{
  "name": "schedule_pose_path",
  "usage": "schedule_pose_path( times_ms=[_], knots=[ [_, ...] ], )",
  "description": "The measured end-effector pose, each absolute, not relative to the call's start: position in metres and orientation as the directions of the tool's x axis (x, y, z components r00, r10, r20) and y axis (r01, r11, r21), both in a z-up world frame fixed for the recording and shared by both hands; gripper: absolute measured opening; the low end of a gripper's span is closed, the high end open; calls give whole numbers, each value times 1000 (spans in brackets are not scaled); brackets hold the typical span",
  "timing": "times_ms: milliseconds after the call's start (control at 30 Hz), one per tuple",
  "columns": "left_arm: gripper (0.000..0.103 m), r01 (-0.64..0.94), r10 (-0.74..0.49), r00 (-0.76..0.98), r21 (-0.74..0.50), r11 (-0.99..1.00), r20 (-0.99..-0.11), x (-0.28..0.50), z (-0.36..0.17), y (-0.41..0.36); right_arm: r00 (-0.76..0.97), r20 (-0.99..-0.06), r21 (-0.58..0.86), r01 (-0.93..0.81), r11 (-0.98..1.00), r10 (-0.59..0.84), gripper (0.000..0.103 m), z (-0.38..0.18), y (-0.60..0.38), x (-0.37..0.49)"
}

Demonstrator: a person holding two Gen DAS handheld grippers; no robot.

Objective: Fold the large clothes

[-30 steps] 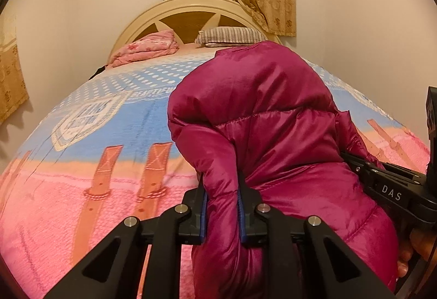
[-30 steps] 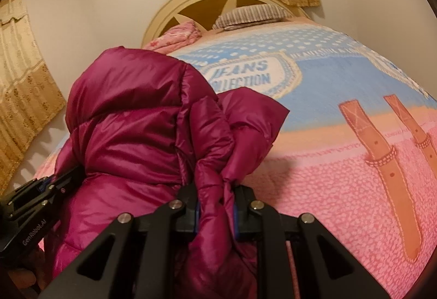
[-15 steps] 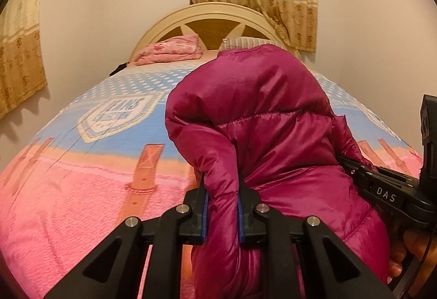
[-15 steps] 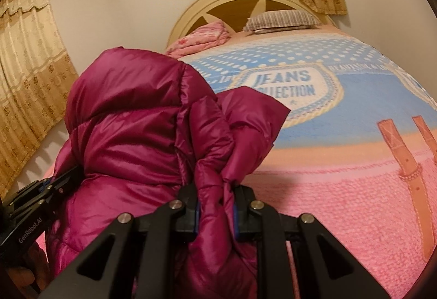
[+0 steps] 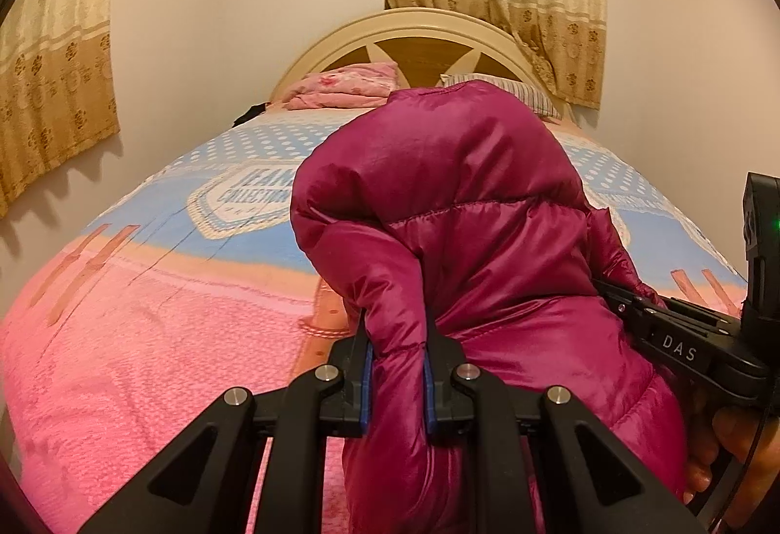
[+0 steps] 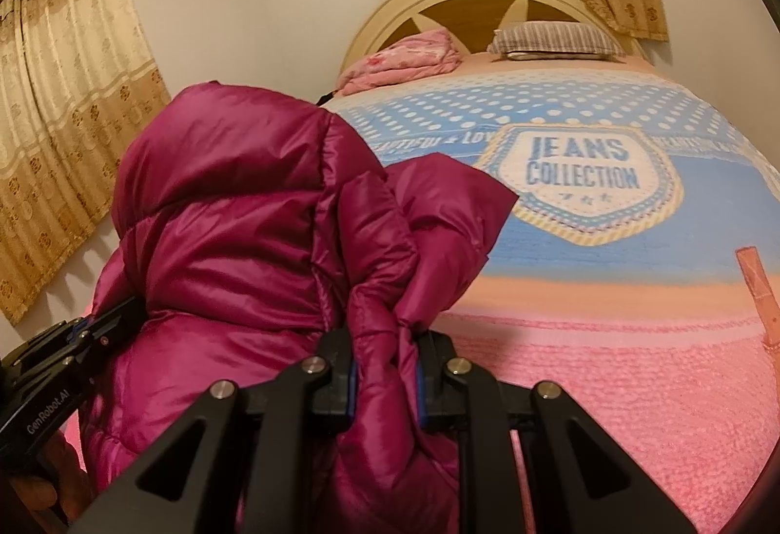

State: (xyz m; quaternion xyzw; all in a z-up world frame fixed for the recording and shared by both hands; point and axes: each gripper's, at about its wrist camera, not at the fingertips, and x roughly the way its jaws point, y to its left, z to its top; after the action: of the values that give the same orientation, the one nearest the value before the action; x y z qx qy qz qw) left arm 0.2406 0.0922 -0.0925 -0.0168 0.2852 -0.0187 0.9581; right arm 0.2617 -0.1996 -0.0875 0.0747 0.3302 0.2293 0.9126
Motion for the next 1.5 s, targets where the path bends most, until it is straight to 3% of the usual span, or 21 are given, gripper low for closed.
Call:
schedule_pose_path(
  times_ms=[1133,1233,1500],
  knots=[
    [15,-94,38,782,-58,994,-622,262,-136,159,560,-660,269,-447,853,501,19,-122,-113,285],
    [18,-99,41,776,-57,993,-629,265,-143,161,553,-671,270,-438,857,494,19,-130,-113,288],
    [37,-118,58,754,-48,992,-654,272,-159,161,535,-694,274,-423,864,482,20,-143,-112,292]
  ],
)
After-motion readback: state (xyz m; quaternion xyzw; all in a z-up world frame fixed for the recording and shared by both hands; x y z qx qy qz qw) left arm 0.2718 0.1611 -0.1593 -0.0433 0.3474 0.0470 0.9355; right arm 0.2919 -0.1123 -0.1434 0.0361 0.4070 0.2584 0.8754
